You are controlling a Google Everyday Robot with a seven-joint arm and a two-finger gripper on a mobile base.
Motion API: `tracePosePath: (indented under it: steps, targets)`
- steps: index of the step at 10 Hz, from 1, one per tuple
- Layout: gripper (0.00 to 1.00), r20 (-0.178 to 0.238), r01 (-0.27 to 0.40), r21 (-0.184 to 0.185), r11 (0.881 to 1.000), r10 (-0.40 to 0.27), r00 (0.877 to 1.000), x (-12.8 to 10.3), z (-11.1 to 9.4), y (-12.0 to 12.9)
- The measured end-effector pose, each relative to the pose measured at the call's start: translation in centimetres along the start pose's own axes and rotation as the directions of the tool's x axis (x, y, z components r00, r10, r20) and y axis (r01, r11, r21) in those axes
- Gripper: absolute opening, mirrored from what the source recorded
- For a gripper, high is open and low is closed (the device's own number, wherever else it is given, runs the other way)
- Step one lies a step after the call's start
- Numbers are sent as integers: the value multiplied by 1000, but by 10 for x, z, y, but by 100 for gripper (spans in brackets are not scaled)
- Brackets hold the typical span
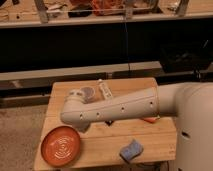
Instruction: Push the ceramic bowl across the table
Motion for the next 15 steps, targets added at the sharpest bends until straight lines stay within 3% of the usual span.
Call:
tracePosePath:
  steps: [15]
  targets:
    - [2,77,45,-10,999,-44,996,-37,21,-10]
